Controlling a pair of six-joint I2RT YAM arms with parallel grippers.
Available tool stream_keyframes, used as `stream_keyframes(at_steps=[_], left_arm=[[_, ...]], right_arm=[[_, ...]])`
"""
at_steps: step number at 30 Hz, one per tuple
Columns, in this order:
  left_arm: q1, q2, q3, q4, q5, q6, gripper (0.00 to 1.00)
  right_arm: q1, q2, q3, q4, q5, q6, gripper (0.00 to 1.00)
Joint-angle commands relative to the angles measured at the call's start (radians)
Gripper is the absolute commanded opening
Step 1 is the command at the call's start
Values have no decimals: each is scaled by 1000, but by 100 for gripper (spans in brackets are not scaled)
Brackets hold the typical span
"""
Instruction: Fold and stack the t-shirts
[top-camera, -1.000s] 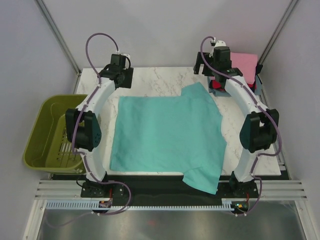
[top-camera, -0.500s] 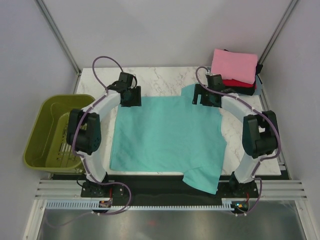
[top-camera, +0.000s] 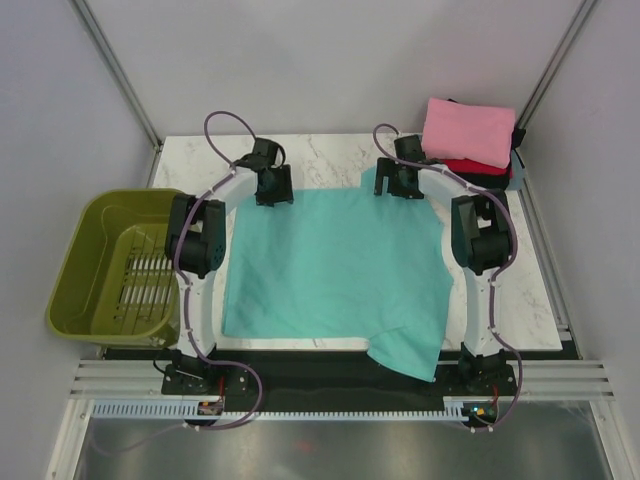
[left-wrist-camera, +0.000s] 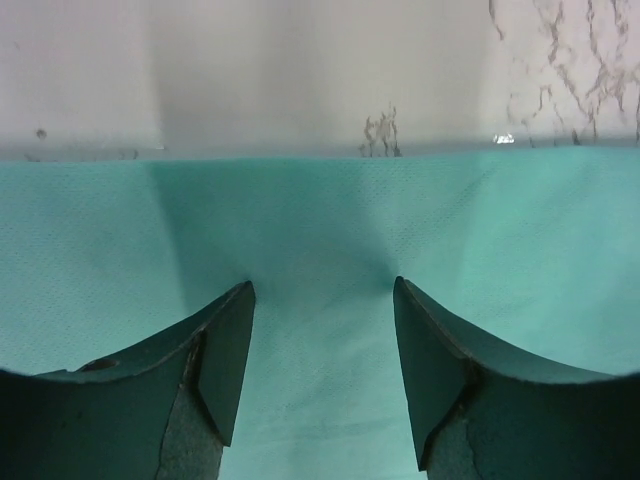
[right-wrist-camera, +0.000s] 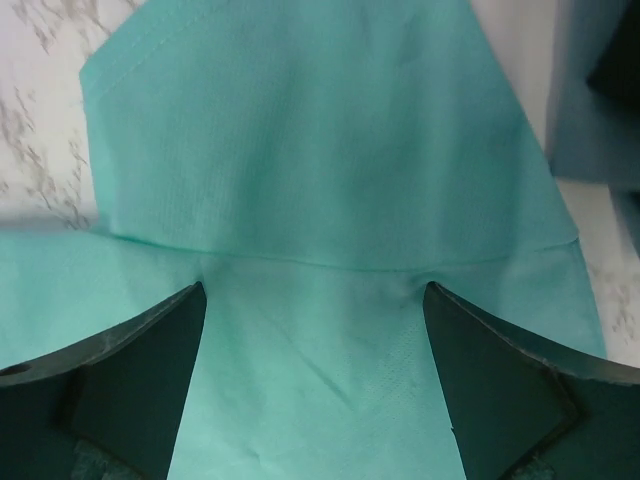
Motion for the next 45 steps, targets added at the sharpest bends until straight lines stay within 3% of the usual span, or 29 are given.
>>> stream_keyframes(at_steps=[1,7,10,14,18,21,26,30,32,33,35,38,41,45], left_arm=[[39,97,55,-4,42,-40,65],[68,193,256,-65,54,-1,64],[68,272,426,-119,60,29,65],[70,356,668,-202,68,69,66],[68,233,638,-224,80,67,69],[64,93,531,-222,61,59,69],[53,-304,208,-222,-8,32,69],[34,-593,-127,-225,-106,-46,65],[21,-755,-395,-231,-145,-109,64],[15,-801,-396,-231,-169,-121,64],[10,-925,-564,-262,-214,-161,64],[10,-1013,-727,-306,-305,-233,64],[10,-1078,-847,-300,-270,-321,62],[8,-1098,-975,-224,-236,-408,61]], right_arm=[[-5,118,115,-53,7,2,97],[-20,295,382,-121,6,19,98],[-25,373,509,-150,-15,36,98],[-25,386,551,-86,-93,53,96],[-22,321,536,-67,-143,36,97],[-19,228,499,-61,-207,34,98],[-5,8,406,-61,-241,22,98],[9,-192,184,-61,-208,25,98],[17,-330,16,-40,-195,48,98],[18,-378,-46,-26,-194,56,98],[35,-516,-174,23,-201,70,98],[61,-667,-390,68,-220,94,98],[95,-789,-624,129,-261,137,98],[139,-877,-751,174,-299,176,98]])
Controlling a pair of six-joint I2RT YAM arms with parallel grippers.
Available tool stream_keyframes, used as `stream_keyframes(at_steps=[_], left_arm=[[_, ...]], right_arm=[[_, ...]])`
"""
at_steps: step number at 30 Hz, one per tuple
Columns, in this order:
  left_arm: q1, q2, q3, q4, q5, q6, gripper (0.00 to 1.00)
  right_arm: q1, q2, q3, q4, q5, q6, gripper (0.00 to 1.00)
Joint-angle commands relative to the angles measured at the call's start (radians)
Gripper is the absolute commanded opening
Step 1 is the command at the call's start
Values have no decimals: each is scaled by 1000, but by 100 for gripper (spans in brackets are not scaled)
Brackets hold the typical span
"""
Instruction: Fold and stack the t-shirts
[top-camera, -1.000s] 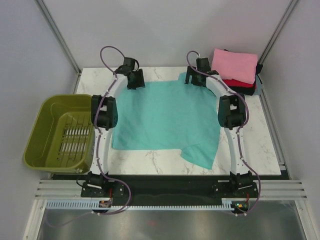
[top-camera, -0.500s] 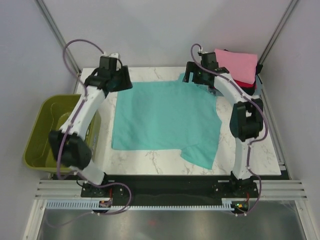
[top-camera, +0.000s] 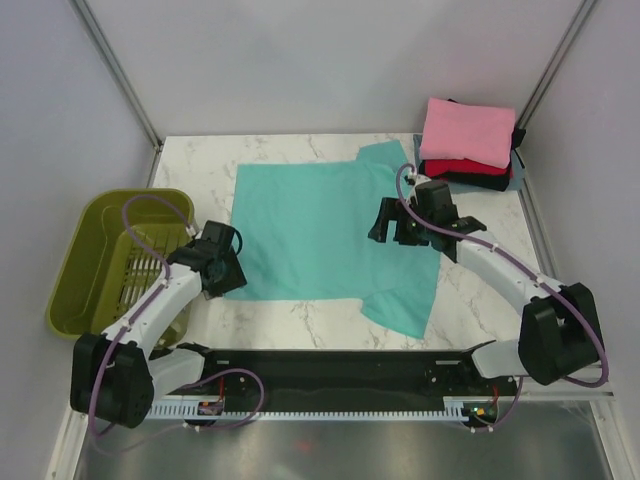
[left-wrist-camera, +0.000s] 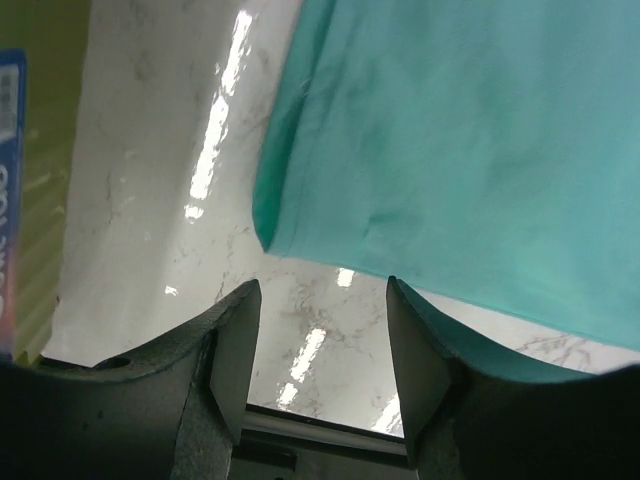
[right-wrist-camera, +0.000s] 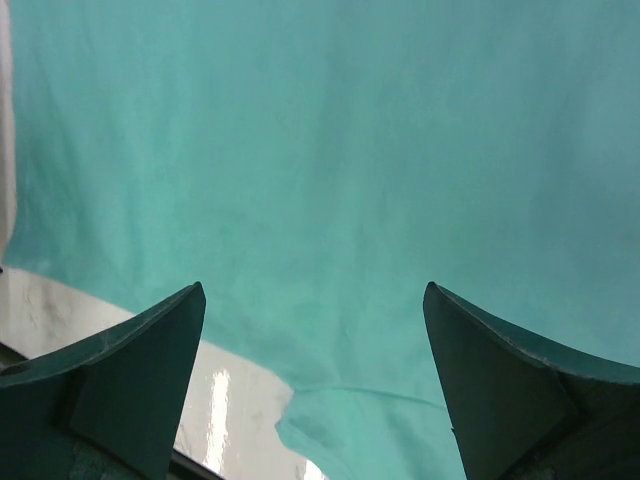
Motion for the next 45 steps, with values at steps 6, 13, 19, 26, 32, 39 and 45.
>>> stream_keyframes(at_steps=[6,13,19,26,32,39,45], left_arm=[[1,-78,-164,162,-93,-213,59],[6,-96,-230,289,-156,-230,55],[4,-72,-262,355,-148,-235,54],[4,-38,-254,340,-125,-236,48],[3,-114,-279,322,-29,-261,47],[3,-150,-276,305,-38,-241,2],[4,-193,-261,308,-38,-216,2]], right_arm=[[48,-117,-123,45,-55,24,98],[48,-149,-156,19,-54,-16,98],[48,-168,-200,-1,-54,-30,98],[48,-183,-242,-12,-66,-21,98],[48,-254,-261,-72,-69,-17,98],[48,-440,-378,-167,26,93,98],[55,-588,-478,-277,165,286,96]])
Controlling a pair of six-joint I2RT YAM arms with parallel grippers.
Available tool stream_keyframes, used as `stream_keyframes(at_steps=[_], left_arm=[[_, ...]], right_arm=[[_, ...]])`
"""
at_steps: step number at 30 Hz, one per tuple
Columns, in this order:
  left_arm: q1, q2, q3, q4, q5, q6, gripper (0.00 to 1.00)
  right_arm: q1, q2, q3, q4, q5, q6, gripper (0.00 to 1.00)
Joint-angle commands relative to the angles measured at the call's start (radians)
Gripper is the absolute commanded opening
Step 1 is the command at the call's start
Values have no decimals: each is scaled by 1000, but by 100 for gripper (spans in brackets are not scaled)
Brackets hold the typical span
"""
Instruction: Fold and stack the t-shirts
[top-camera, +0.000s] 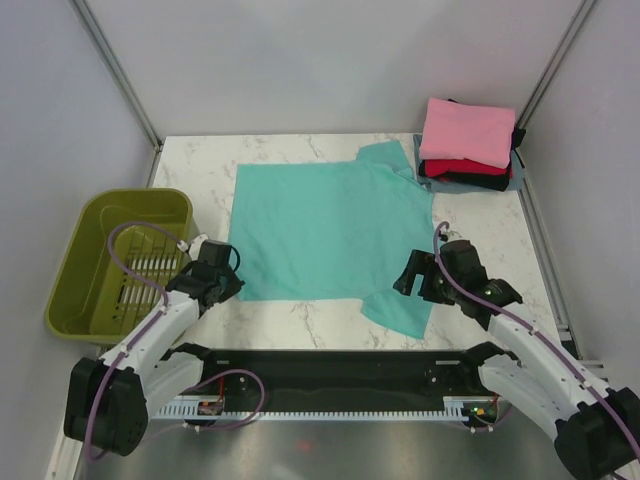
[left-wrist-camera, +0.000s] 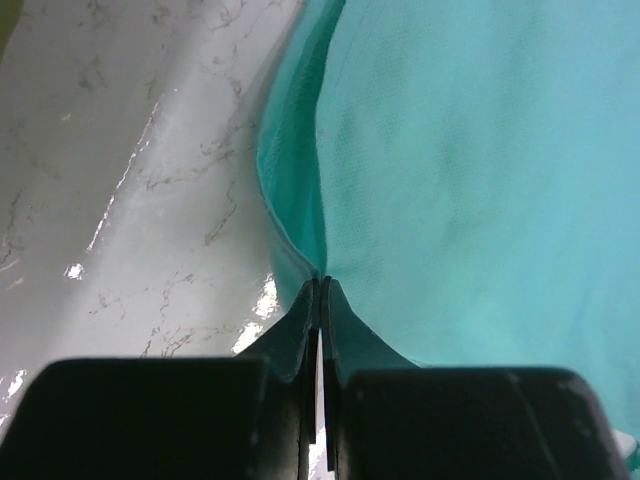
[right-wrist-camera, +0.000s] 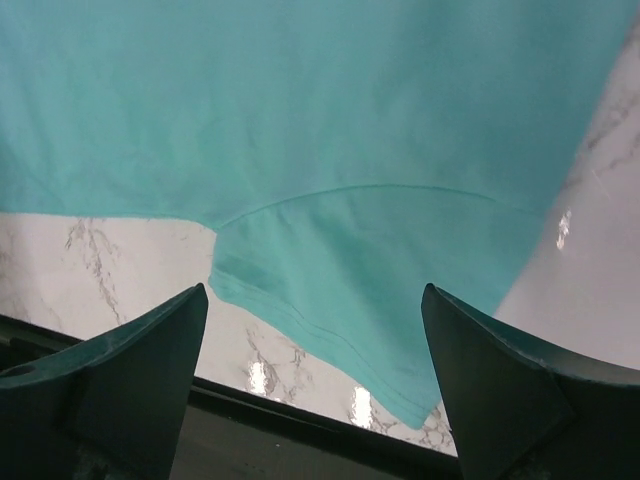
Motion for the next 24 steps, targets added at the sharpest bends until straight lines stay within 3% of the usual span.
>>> stream_keyframes(at_steps=[1,5,12,17,24], left_arm=[[10,-48,12,0,-14,-15,2],[10,-65,35,2,-22,9,2],[8,-151,-4,62,-4,31,2],[10,-178,-10,71,18,40,2],[10,-177,-22,103,53,40,2]], right_arm=[[9,-69,-41,-116,114,168,96],[44,-84,-44,-260,282,259,97],[173,-126,-95,-264,260,437,88],[209,-101,-159,-216,227,509,74],[305,-127,-199,-238,237,633,68]])
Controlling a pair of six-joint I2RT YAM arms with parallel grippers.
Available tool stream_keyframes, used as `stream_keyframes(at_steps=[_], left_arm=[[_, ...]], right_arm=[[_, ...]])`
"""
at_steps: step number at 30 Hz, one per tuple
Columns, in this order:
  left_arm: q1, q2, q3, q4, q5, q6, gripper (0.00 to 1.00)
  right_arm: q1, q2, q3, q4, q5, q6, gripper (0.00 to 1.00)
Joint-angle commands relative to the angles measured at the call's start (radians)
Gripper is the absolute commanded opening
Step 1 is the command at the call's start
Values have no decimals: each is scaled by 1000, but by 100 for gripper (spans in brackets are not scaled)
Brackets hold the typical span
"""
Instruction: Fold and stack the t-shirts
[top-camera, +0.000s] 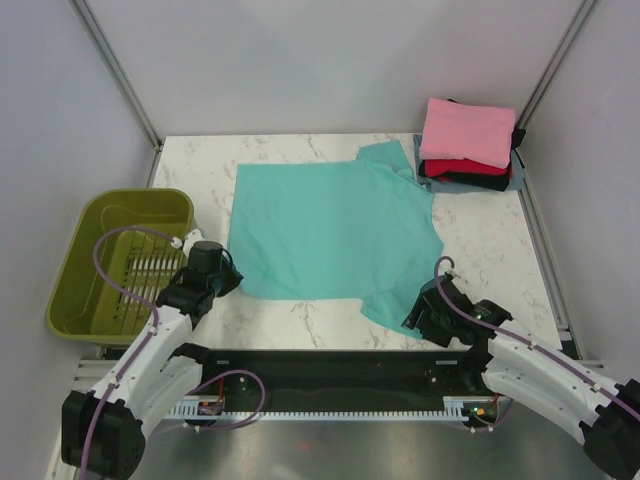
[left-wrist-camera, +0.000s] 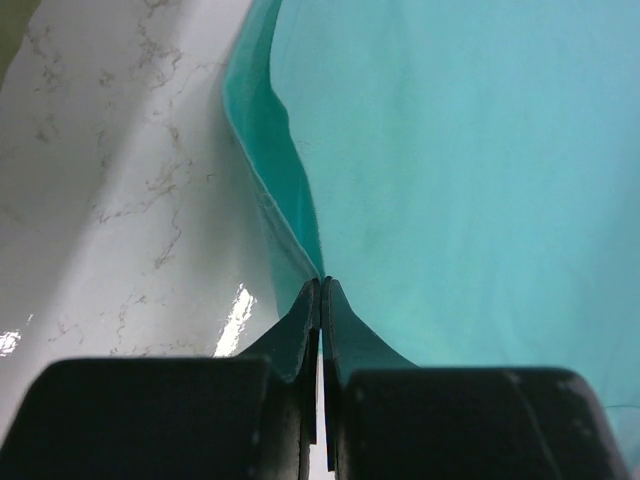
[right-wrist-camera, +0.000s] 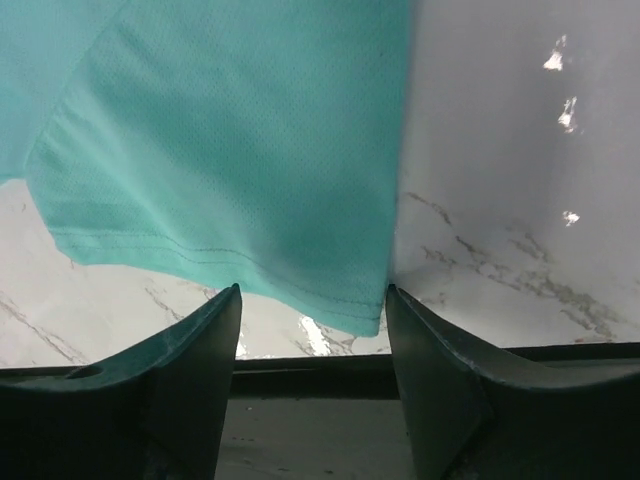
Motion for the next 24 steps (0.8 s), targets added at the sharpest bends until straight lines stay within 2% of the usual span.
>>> stream_keyframes(at_steps=[1,3,9,10,15,21,24], left_arm=[[5,-11,-13,57,19,26,2],[5,-19,-17,62,19,28,2],[5,-31,-19,60,23,31,2],[5,-31,-19,57,23,31,2],[6,-62,-17,27,25,25,2],[5,-100,42,-50,40,28,2],[5,-115,93,-114,40,37,2]], right_arm=[[64,-7,-16,5,13,117,65],[87,0,-12,2,34,135,63],[121,23,-3,-12,79,137,48],[129,22,3,-15,85,137,39],[143,0,32,-41,119,134,14],[144,3,144,-107,165,71,2],[144,14,221,-124,197,43,0]])
